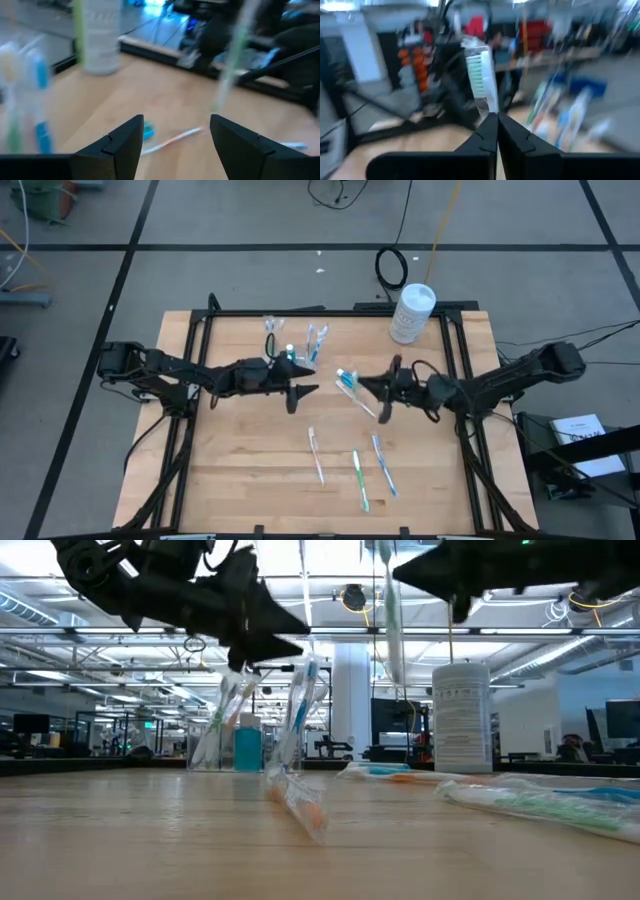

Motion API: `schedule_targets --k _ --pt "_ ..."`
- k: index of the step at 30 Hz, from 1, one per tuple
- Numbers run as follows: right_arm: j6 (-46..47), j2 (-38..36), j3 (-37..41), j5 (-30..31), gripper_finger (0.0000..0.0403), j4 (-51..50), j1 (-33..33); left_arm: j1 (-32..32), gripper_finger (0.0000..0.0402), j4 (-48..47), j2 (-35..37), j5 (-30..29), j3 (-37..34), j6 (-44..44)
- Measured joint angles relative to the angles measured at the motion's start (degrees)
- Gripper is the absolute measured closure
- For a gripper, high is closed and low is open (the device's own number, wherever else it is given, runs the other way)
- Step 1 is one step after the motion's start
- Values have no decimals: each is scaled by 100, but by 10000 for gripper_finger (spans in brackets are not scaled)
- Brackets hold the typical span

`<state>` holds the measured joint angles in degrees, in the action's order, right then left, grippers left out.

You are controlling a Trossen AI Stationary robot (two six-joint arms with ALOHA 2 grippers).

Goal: Pick & Place toothbrushing station
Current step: Put the green toothbrush into the transparent organizer

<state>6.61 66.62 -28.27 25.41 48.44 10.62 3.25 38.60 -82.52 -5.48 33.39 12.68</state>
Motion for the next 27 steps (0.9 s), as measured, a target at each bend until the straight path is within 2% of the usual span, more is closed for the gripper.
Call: schedule_targets --k 3,5,9,13,19,27 --pt "-539 617 -28 -130 402 1204 -360 4 165 435 0 217 -2 -4" --pt "-565 1063 -171 -698 402 1615 -637 4 165 720 0 276 -2 -67" --pt "-344 1861 -659 -2010 402 1725 -1021 3 165 923 0 290 -2 -165" --pt "-66 2367 -1141 -2528 403 1677 -1218 4 165 842 -3 289 -2 -194" --pt "-20 2793 -1437 -2701 403 1467 -1375 -2 165 658 -37 295 -4 -556" --pt "-99 2840 -1433 -2701 403 1133 -1580 0 165 348 -39 255 -2 -508"
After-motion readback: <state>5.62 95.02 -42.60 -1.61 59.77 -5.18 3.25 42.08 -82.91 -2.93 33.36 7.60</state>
